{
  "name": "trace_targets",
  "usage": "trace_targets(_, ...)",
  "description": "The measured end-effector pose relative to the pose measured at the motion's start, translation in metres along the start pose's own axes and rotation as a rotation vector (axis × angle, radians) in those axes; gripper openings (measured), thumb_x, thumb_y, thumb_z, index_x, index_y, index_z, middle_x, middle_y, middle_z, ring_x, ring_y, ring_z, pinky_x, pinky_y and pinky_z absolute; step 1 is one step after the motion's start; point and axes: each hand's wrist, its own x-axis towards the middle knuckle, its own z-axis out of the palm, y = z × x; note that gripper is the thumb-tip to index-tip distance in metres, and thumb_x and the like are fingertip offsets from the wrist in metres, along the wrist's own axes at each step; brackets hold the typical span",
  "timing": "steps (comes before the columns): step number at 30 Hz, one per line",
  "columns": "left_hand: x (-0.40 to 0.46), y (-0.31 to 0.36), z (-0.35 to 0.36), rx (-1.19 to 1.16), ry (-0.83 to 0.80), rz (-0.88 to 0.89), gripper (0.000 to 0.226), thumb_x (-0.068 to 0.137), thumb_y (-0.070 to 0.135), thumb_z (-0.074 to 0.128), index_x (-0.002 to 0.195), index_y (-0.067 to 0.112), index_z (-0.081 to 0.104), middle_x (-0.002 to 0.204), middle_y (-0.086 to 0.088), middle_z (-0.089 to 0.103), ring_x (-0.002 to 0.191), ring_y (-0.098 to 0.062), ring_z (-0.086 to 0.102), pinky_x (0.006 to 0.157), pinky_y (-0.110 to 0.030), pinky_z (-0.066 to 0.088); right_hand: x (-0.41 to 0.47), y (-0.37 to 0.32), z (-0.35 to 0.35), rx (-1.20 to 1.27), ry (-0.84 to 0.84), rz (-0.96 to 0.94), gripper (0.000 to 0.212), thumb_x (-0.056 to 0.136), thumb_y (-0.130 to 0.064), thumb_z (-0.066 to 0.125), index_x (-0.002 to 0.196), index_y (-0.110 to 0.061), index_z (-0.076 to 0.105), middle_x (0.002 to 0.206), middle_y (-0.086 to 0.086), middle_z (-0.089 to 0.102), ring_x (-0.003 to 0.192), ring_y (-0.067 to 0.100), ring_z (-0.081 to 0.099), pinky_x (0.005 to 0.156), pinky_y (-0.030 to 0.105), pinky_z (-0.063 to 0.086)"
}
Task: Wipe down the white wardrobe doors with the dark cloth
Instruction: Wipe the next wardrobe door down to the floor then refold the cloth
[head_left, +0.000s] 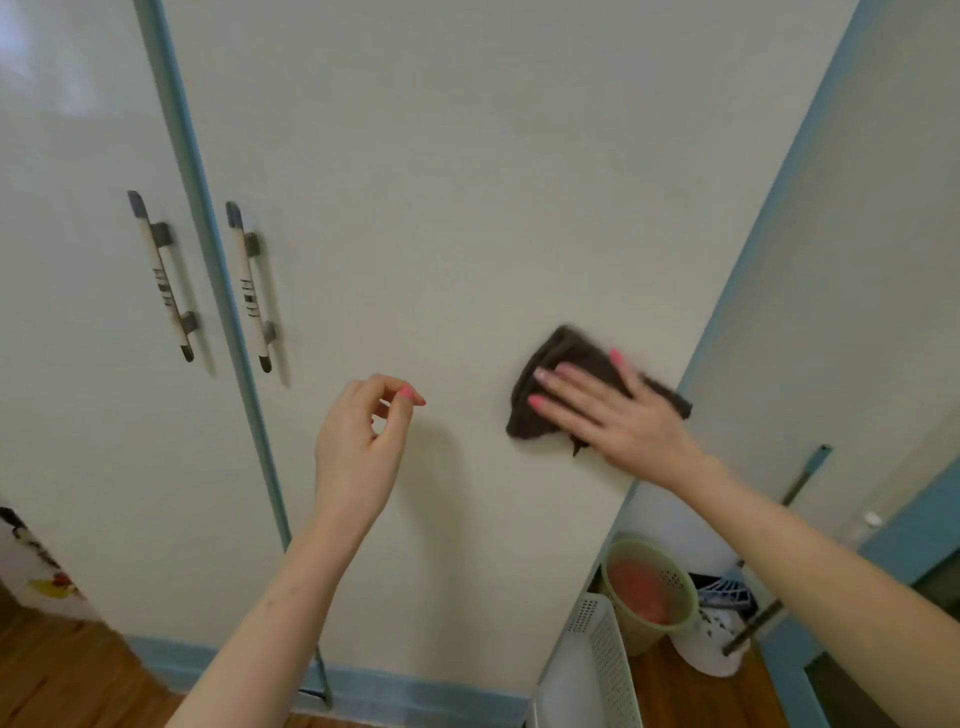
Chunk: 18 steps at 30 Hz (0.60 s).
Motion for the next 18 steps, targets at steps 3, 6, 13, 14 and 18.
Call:
trace_targets(3, -0.006, -0.002, 0.007, 0.022, -0.017, -0.022, 0.021, 0.091, 0.026, 0.048, 0.074, 0.03, 0.06, 0.083, 0.012, 0.057, 0.073, 0.006, 0.05, 0.07, -0.03, 0.04, 0.011, 0.016, -0.003, 0.005, 0.184, 0.244, 0.05, 0.089, -0.003, 0.049, 0.137, -0.016, 0.051, 0.144, 0.01, 0.044, 0.137, 0.023, 0.037, 0.113, 0.053, 0.022)
trace_targets(6, -0.005, -0.002, 0.013, 0.058, -0.037, 0.007, 0.02, 0.088, 0.03, 0.047, 0.076, 0.028, 0.062, 0.08, 0.015, 0.054, 0.074, 0.008, 0.049, 0.068, -0.027, 0.04, 0.002, -0.015, 0.013, -0.01, 0.225, 0.329, 0.054, 0.088, -0.006, 0.05, 0.14, -0.017, 0.046, 0.147, 0.01, 0.042, 0.14, 0.023, 0.032, 0.115, 0.053, 0.018)
trace_targets(13, 0.0, -0.021, 0.018, 0.157, -0.045, 0.038, 0.018, 0.089, 0.027, 0.048, 0.078, 0.028, 0.062, 0.082, 0.013, 0.056, 0.078, 0.005, 0.051, 0.069, -0.017, 0.037, -0.095, -0.11, 0.054, -0.036, -0.173, -0.108, 0.067, 0.088, -0.004, 0.038, 0.151, -0.012, 0.015, 0.153, 0.011, 0.023, 0.139, 0.025, 0.024, 0.118, 0.052, -0.003)
trace_targets(14, 0.0, -0.025, 0.019, 0.155, -0.046, 0.029, 0.018, 0.088, 0.029, 0.047, 0.078, 0.028, 0.061, 0.081, 0.012, 0.057, 0.078, 0.004, 0.051, 0.069, -0.019, 0.038, -0.104, -0.119, 0.055, -0.052, -0.232, -0.174, 0.072, 0.086, -0.005, 0.042, 0.151, -0.011, 0.011, 0.153, 0.009, 0.023, 0.138, 0.023, 0.025, 0.117, 0.052, -0.005)
trace_targets(18, -0.002, -0.039, 0.017, 0.138, -0.049, 0.006, 0.02, 0.086, 0.031, 0.045, 0.078, 0.025, 0.063, 0.081, 0.011, 0.057, 0.079, -0.001, 0.053, 0.073, -0.031, 0.043, -0.11, -0.131, 0.053, -0.028, -0.359, -0.266, 0.08, 0.083, -0.011, 0.052, 0.151, -0.007, 0.01, 0.156, 0.008, 0.018, 0.14, 0.022, 0.025, 0.117, 0.053, -0.007)
